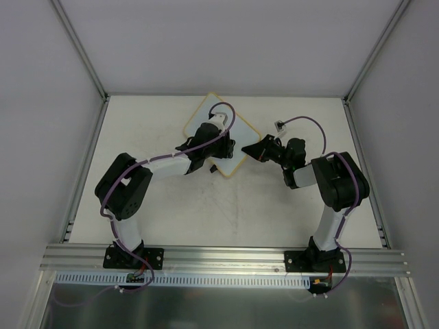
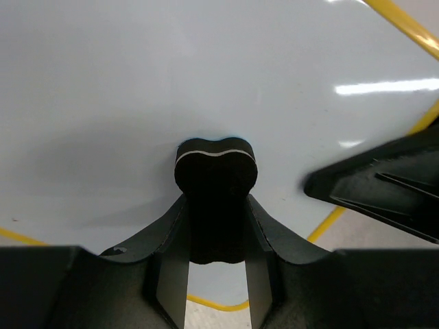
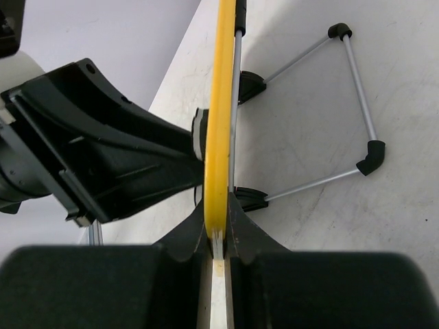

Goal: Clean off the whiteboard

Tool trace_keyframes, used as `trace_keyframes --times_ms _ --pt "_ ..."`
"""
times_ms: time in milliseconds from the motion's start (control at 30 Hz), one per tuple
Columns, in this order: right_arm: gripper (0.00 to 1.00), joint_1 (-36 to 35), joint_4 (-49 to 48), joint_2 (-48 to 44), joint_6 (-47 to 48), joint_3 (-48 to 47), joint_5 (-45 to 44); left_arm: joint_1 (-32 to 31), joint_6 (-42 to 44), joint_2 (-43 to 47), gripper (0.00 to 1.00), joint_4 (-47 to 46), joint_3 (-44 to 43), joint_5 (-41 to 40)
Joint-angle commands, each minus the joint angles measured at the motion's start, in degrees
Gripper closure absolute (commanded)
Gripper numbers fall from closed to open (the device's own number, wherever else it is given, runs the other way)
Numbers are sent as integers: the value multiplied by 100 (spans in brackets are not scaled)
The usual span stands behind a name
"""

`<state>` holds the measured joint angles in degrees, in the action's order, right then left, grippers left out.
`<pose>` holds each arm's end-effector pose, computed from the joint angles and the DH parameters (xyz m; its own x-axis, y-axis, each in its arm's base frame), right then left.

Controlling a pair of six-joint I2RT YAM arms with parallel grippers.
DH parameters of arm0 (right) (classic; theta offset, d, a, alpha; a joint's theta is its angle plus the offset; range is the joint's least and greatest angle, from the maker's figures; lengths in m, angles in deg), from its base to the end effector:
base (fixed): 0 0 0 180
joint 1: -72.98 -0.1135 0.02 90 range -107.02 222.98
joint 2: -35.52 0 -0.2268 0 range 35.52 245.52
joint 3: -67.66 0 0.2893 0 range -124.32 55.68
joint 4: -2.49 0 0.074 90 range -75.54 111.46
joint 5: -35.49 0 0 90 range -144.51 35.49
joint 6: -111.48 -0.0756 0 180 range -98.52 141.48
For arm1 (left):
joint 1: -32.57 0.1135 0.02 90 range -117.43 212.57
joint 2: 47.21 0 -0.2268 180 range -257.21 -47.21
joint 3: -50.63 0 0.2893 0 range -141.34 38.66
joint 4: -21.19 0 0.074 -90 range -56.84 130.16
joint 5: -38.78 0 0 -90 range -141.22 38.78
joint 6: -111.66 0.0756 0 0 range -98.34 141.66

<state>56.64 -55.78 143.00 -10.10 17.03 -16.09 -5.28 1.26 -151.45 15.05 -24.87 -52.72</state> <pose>0.3510 0.1519 0.0909 -0.4074 0.3081 -0.8597 -0.7081 0.4879 0.5104 0.3704 -0.2853 0.1367 -0.4916 -0.0593 -0.8688 0.4513 0.8359 -0.3124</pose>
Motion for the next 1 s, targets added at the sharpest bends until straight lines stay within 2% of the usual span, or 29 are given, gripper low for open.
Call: trace_keyframes --times_ms 0,267,367,633,800,967 --pt "100 -229 -1748 -113 -191 -213 641 -469 -325 -61 100 -237 165 1546" --pt "100 -229 -1756 -148 -191 -195 650 -373 -166 -165 100 -167 200 1178" --pt "100 -229 -1748 -166 -191 -169 641 -48 -245 -245 100 -228 253 1406" --pt "100 -229 -1757 -166 -191 -169 650 769 98 -219 100 -202 420 1398" --pt "100 -229 -1757 -166 -191 -169 650 1174 229 -236 100 -193 587 1258" --pt "100 -229 -1757 -166 -191 -177 650 1297 449 -236 100 -88 605 704"
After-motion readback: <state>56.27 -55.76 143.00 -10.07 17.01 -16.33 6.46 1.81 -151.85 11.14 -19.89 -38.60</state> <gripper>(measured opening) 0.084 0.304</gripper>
